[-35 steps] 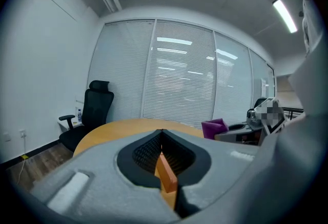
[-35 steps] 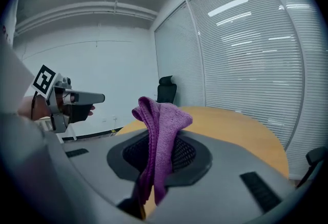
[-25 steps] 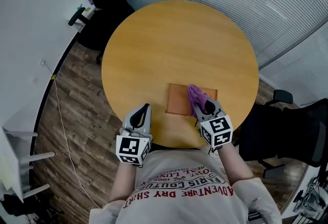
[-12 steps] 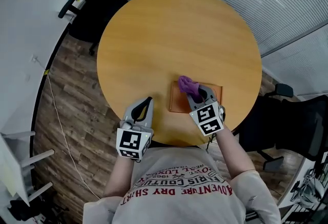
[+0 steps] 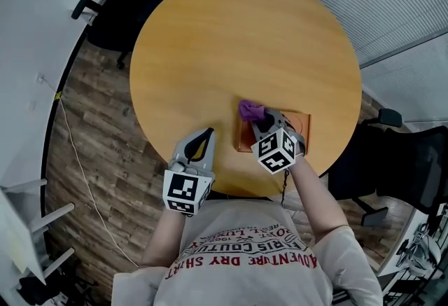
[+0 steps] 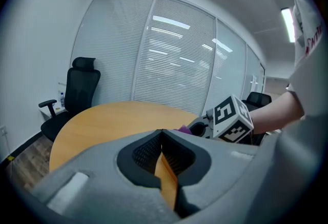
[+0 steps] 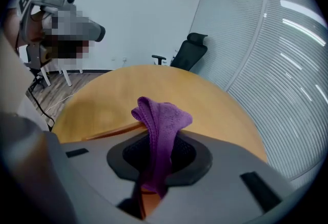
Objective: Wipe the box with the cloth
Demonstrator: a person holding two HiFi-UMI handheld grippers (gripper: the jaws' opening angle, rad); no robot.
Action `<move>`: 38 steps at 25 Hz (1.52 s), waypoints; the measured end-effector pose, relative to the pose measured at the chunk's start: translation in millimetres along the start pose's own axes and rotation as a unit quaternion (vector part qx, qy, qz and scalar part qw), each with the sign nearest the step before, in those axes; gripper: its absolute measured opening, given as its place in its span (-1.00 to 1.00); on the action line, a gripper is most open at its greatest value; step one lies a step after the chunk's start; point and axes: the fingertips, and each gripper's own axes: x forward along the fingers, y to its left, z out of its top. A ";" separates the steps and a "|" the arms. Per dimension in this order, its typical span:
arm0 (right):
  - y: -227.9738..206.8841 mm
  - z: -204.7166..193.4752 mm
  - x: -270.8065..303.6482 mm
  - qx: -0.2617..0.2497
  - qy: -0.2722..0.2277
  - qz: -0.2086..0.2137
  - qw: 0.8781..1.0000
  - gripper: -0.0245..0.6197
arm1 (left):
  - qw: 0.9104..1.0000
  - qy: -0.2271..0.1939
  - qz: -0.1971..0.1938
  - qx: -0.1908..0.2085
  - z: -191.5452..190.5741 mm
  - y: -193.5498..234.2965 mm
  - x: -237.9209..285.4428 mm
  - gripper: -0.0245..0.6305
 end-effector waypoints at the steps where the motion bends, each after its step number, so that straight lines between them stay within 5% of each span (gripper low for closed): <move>1: 2.8 -2.2 3.5 0.011 0.006 0.005 1.000 -0.68 | 1.000 0.002 -0.002 0.000 -0.5 0.5 0.0 -0.90; 28: 48.1 -17.4 -9.6 0.031 0.037 0.044 0.998 -0.68 | 1.000 0.004 -0.018 0.007 -2.2 8.7 -16.8 -0.90; 38: 76.3 -27.9 -26.5 -0.035 0.060 0.051 0.996 -0.68 | 0.999 0.011 -0.033 0.016 -9.1 -7.5 -16.8 -0.90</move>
